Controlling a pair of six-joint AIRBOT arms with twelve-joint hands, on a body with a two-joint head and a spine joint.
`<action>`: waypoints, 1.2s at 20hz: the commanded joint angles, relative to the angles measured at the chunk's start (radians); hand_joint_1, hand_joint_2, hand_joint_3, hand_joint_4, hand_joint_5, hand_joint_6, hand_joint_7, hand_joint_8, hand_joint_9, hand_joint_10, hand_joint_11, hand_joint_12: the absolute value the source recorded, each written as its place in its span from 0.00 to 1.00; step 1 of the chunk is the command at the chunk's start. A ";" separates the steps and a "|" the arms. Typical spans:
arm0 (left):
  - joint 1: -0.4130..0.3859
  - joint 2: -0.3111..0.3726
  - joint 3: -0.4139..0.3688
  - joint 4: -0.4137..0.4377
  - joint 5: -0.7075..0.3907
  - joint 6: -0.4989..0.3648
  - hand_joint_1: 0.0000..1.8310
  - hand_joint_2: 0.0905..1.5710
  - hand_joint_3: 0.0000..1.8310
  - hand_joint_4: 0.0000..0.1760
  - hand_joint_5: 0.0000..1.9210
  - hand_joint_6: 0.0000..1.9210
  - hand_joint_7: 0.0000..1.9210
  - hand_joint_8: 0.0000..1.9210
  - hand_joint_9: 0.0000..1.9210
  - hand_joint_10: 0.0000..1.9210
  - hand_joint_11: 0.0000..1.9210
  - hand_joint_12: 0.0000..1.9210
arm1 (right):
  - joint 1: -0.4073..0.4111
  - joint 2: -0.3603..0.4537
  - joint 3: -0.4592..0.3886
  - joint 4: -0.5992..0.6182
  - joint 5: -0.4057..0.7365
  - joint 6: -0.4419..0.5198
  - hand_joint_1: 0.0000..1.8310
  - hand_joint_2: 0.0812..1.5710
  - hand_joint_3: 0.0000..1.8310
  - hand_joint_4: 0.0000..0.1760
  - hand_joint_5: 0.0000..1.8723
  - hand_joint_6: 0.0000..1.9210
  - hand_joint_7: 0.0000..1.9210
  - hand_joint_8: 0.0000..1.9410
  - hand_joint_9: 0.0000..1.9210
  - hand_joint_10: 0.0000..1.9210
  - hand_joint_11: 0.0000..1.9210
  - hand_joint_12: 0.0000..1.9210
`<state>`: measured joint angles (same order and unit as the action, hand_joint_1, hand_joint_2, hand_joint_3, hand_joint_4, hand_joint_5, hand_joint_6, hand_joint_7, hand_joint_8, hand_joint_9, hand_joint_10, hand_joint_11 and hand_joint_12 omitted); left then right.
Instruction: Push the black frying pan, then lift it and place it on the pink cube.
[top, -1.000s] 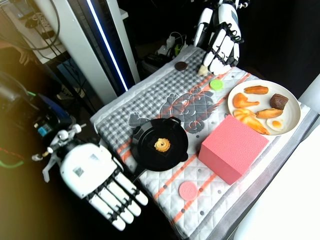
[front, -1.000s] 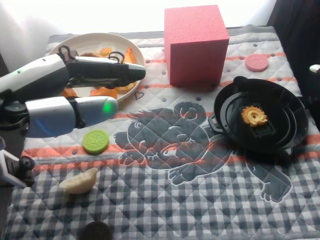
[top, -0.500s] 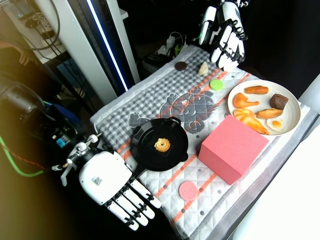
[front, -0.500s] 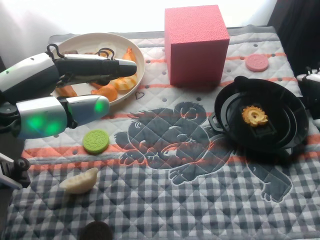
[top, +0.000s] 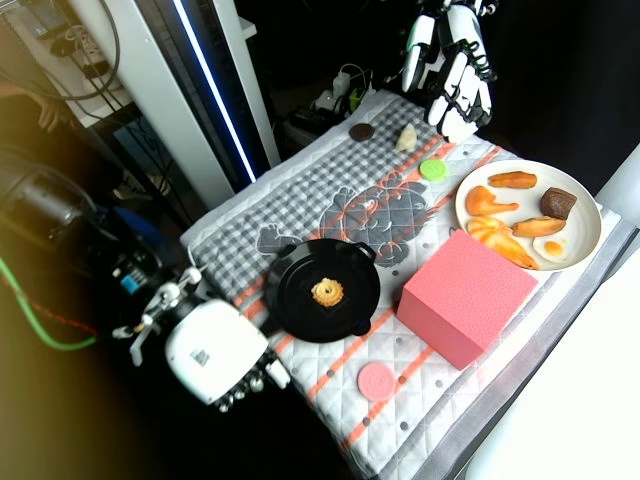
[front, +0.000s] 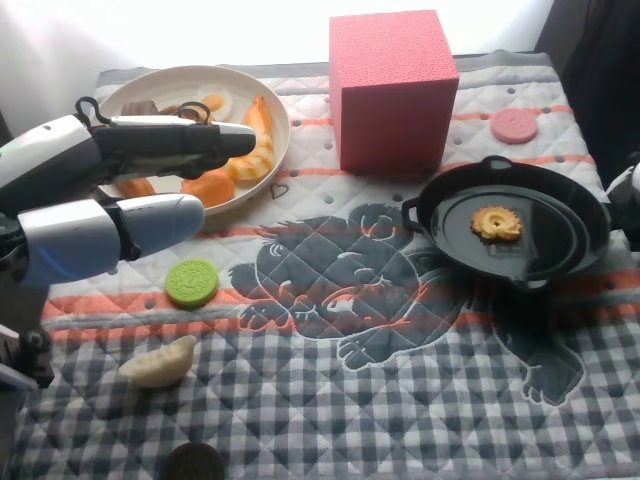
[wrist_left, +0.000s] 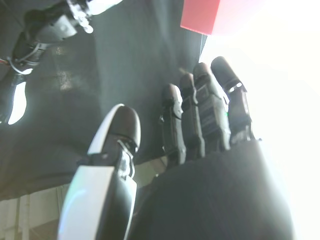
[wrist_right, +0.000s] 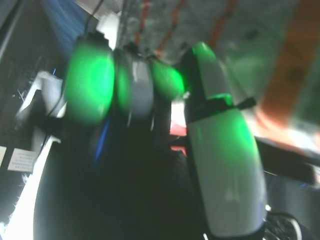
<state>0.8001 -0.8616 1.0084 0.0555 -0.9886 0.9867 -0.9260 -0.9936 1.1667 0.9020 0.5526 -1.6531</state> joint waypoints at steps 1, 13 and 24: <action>-0.001 0.008 -0.001 -0.027 -0.127 -0.007 0.36 0.85 0.00 0.00 0.26 0.00 0.22 0.00 0.22 0.01 0.00 0.57 | 0.001 0.013 -0.003 -0.029 0.109 -0.006 0.84 0.81 0.00 0.00 0.76 1.00 0.86 1.00 0.90 1.00 0.90 1.00; 0.062 0.008 -0.005 -0.095 -0.195 -0.005 0.36 0.85 0.00 0.00 0.26 0.00 0.22 0.00 0.23 0.01 0.00 0.63 | -0.022 0.107 -0.160 -0.141 0.372 0.044 0.77 0.83 0.00 0.00 0.69 1.00 0.80 1.00 0.84 1.00 0.82 1.00; 0.122 0.007 -0.012 -0.163 -0.266 -0.001 0.34 0.84 0.00 0.00 0.27 0.00 0.21 0.00 0.22 0.01 0.00 0.68 | -0.094 0.148 -0.248 -0.233 0.647 0.221 0.78 0.86 0.00 0.00 0.65 1.00 0.81 1.00 0.88 1.00 0.85 1.00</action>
<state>0.9268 -0.8616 0.9981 -0.0994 -1.1187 0.9932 -1.0256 -0.8536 0.9134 0.6930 1.0691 -1.4300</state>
